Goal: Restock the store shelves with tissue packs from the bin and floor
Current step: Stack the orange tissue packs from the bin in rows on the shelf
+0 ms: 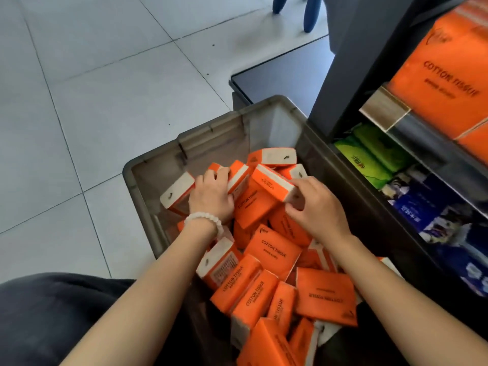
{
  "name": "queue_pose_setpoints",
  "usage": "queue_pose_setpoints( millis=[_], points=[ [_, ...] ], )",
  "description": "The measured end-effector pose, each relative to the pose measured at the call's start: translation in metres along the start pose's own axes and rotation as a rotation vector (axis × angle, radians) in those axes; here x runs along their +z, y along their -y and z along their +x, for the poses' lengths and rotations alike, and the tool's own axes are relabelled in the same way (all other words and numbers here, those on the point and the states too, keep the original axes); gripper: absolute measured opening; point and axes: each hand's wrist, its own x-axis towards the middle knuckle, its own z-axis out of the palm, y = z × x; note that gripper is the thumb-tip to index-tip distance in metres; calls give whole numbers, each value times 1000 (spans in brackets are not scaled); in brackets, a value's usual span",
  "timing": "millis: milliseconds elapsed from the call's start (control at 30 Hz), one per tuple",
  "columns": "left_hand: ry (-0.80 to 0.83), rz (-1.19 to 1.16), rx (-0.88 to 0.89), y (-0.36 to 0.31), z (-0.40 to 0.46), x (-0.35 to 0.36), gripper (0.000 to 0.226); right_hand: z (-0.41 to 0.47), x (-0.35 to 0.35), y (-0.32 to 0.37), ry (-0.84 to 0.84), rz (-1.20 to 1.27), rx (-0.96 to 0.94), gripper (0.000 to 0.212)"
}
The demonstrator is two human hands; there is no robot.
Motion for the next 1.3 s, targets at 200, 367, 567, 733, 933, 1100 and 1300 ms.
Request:
queue_pose_setpoints(
  millis=[200, 367, 567, 733, 933, 1100, 1300],
  points=[
    [-60, -55, 91, -26, -31, -50, 48, -15, -66, 18, -61, 110, 118, 32],
    [-117, -65, 233, -61, -78, -101, 53, -50, -141, 37, -172, 109, 123, 35],
    [-208, -38, 401, -132, -129, -142, 53, -111, -226, 35, -374, 87, 174, 35],
    [-237, -48, 577, -206, -164, -155, 52, -168, -293, 17, -451, 64, 253, 32],
    [-233, -38, 789, -300, -189, -152, 51, -228, -352, -26, -594, 38, 383, 34],
    [-223, -8, 901, -362, -191, -128, 49, -256, -376, -73, -610, 30, 466, 43],
    [-220, -18, 967, -414, -169, -103, 50, -267, -382, -128, -656, 87, 515, 47]
  ],
)
